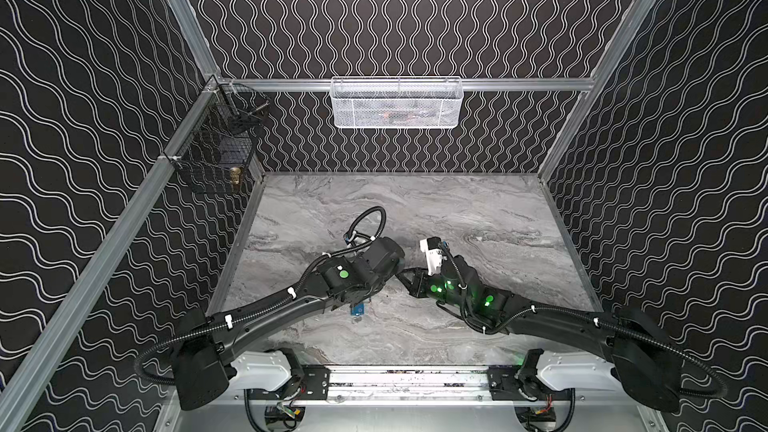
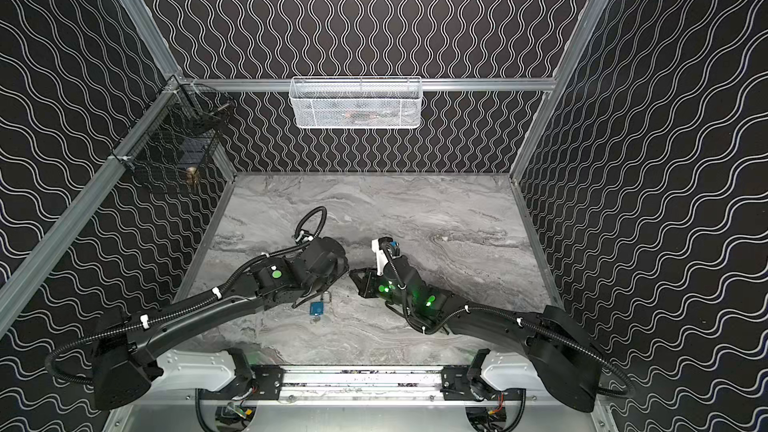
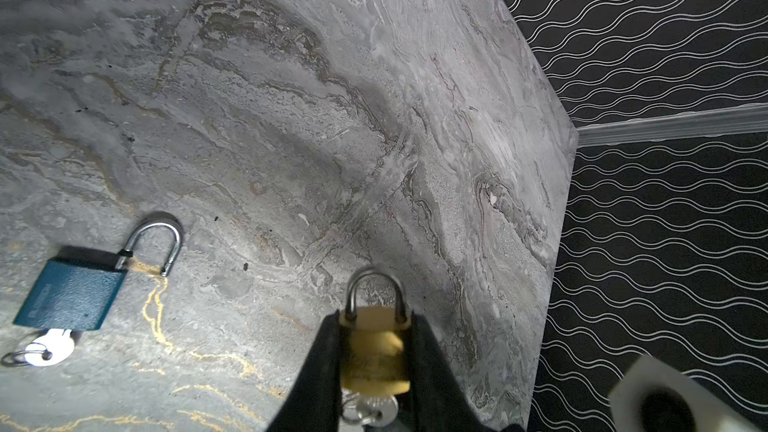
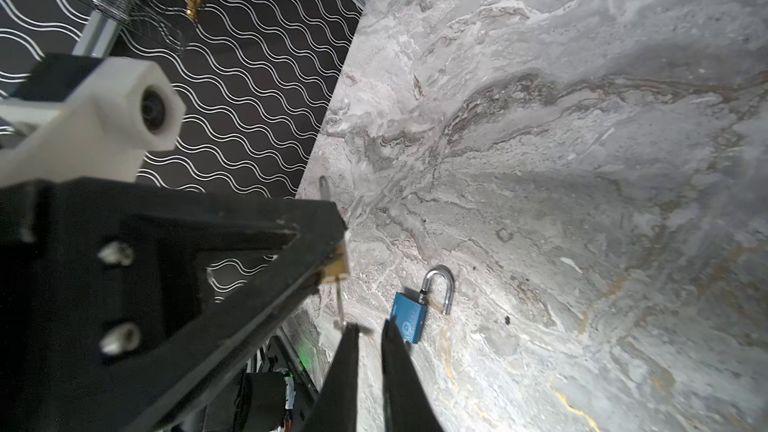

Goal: Unlock with the key

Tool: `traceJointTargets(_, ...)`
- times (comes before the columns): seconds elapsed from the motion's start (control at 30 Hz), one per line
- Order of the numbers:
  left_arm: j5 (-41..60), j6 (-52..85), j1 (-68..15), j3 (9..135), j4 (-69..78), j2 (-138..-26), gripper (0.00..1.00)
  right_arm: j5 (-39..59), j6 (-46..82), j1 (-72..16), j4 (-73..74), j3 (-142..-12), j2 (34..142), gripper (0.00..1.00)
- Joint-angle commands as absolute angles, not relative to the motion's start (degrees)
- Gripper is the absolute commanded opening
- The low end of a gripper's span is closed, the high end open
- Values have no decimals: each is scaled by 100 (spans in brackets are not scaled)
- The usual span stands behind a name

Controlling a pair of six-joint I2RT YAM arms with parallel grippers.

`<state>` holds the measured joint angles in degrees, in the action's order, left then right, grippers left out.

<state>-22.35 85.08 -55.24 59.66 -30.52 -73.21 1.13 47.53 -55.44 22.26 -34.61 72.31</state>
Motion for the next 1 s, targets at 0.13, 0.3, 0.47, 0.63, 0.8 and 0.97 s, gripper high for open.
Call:
traceJointTargets(0.13,-2250,8383,-5520,6042,-2944,-7304,0,164,4828,-5529,2587,-3462,7217,15)
traceJointTargets(0.3,-2164,8363,-5520,6062,-2877,-7343,0,254,4812,-5529,2765,-3481,7273,15)
traceJointTargets(0.47,-2205,8335,-5519,6128,-2960,-7397,0,299,4808,-5529,2784,-3485,7238,14)
traceJointTargets(0.63,-2272,8326,-5519,6113,-2937,-7359,0,181,4816,-5530,2655,-3356,7084,15)
traceJointTargets(0.8,-2262,8331,-5520,6128,-2931,-7377,0,173,4879,-5529,2588,-3317,6927,18)
traceJointTargets(0.97,-2225,8347,-5517,6142,-2918,-7395,0,222,4953,-5528,2689,-3391,6961,21)
